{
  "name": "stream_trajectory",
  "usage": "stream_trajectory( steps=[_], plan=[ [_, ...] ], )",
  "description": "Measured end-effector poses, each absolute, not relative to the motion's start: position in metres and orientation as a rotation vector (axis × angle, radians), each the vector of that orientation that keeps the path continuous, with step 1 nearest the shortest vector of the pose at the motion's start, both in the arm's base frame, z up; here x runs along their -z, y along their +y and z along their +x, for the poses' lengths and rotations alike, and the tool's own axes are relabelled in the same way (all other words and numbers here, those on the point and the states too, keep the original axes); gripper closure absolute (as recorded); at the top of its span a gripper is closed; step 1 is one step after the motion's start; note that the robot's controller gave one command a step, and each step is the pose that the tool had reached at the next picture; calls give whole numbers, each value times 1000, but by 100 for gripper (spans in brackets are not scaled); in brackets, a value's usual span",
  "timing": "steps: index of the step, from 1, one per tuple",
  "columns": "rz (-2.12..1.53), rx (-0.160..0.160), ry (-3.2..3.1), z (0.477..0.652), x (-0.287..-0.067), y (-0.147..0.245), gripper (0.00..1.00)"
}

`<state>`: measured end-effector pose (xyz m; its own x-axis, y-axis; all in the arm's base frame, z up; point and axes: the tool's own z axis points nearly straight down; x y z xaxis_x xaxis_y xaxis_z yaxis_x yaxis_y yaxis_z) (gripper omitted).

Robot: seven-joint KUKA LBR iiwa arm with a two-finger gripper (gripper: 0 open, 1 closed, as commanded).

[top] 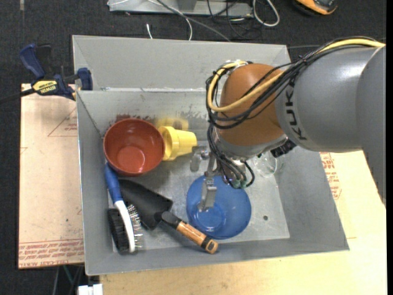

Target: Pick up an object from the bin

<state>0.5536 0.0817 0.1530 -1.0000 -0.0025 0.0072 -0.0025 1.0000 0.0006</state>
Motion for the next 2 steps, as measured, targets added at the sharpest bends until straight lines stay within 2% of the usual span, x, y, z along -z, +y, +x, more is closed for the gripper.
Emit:
stream_trajectory(
  steps=[1, 2],
  plan=[
    [-1, 2, -3142, 555, -158, 81, 0],
    [753, 4, -3053, 557, -71, 56, 0]
  ],
)
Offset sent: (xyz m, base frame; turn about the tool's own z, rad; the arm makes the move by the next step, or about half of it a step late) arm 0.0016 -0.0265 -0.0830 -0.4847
